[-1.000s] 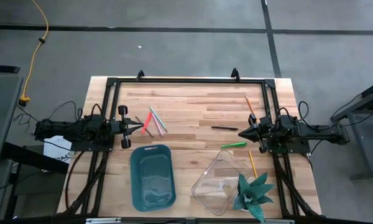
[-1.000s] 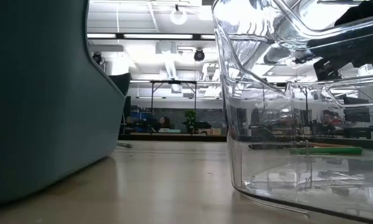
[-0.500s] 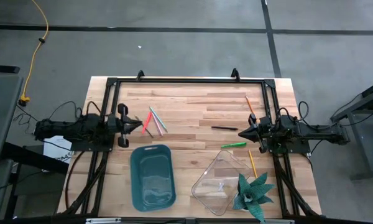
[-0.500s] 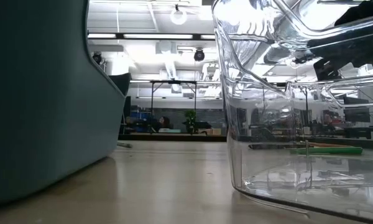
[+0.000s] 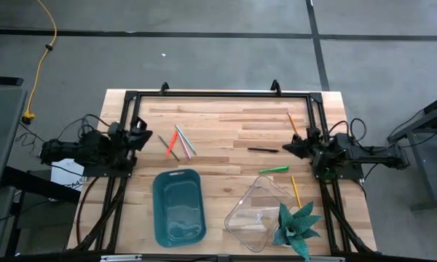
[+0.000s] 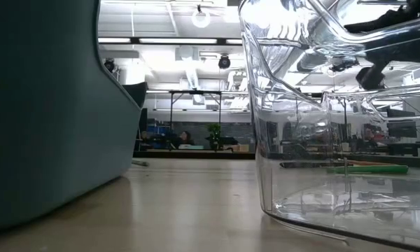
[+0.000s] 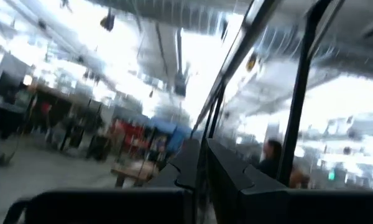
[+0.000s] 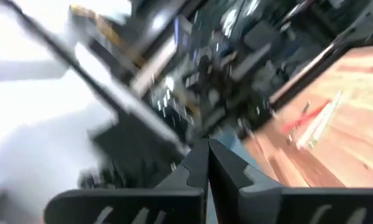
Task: Sort pens & pencils
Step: Put the dark orange pencil into the blue bin
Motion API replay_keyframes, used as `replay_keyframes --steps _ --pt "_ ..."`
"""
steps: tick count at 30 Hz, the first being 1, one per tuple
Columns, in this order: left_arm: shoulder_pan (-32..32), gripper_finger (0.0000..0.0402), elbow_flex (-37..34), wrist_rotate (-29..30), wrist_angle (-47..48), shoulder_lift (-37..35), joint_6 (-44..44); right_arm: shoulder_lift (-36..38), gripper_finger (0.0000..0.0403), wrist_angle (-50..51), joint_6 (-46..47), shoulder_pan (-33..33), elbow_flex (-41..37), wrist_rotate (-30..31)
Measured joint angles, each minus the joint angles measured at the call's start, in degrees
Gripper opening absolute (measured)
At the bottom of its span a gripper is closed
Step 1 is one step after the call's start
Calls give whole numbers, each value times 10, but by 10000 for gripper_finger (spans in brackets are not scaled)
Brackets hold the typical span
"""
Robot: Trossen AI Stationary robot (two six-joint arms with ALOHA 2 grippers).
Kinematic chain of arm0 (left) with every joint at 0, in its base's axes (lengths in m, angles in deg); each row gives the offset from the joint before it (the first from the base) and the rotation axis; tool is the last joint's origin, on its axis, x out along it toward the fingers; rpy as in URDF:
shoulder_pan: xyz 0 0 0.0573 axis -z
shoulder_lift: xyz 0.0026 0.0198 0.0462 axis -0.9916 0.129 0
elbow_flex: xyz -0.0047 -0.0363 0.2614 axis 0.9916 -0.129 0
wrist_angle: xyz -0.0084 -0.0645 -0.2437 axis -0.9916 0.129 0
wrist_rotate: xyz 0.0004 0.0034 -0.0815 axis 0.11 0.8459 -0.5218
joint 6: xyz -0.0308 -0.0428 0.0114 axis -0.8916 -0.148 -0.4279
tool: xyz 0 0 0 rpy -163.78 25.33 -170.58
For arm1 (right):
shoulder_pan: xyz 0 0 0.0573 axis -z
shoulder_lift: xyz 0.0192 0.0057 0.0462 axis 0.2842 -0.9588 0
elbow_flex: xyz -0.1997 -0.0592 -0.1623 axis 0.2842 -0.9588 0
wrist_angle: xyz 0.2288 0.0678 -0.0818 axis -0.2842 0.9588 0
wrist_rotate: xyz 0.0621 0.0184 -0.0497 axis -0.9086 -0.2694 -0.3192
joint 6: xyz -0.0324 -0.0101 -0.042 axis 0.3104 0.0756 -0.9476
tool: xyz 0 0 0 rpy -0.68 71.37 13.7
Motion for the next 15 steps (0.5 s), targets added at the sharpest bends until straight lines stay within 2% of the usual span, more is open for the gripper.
replay_keyframes --steps 4,11,15 --pt "0 17 0 22 -51 0 15 0 0 -42 72 0 0 75" --pt "0 17 0 69 -110 0 12 0 0 -101 82 0 0 160" --pt "0 17 0 93 -152 0 14 0 0 -146 57 0 0 204"
